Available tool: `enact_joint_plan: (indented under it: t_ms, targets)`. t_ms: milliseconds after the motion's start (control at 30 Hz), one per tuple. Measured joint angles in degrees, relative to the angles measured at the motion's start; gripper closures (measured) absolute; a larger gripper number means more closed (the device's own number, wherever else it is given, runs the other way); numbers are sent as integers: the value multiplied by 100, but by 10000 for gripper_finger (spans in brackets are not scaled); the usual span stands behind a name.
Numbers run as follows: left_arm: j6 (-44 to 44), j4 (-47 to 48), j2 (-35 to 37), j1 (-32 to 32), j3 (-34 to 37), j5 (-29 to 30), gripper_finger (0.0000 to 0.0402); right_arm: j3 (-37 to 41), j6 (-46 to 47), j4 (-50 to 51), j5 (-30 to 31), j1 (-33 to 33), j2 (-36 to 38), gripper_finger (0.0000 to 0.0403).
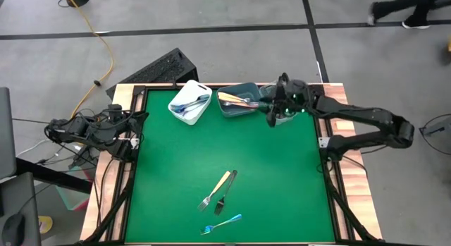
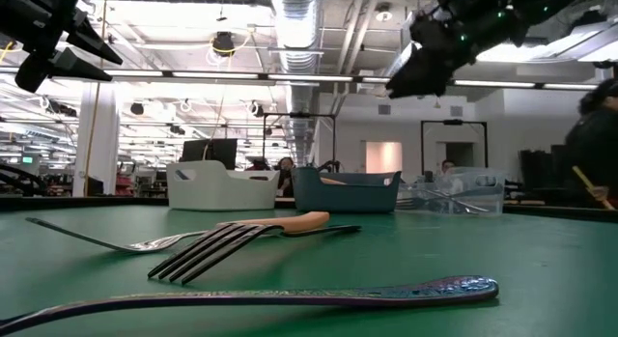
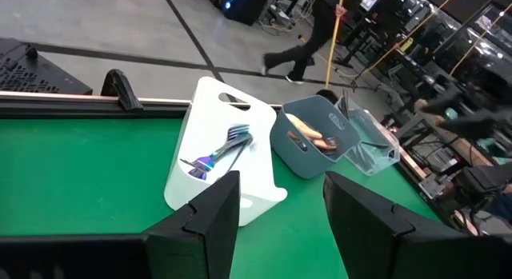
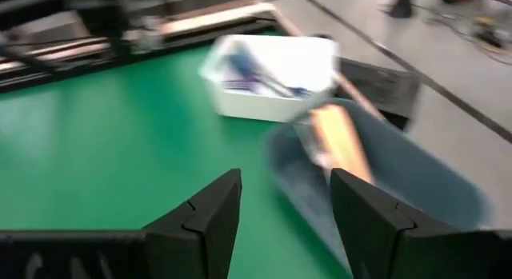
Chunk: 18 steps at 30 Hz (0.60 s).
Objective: Sort silverware by color (type)
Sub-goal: Put the blue fork into the white bin
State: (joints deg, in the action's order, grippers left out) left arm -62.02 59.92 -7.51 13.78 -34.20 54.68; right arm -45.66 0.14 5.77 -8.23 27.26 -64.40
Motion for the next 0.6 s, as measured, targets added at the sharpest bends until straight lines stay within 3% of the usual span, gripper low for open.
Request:
enact_joint_plan:
  t_ms: [267,600]
  targets:
    - [-115,4,0,0,0,-4,237,-6,515,-94,106,-1553,-252,198]
    - [-459,0,1,0,-2,-102,237,-6,880,-719,1069,-3255,-877,198]
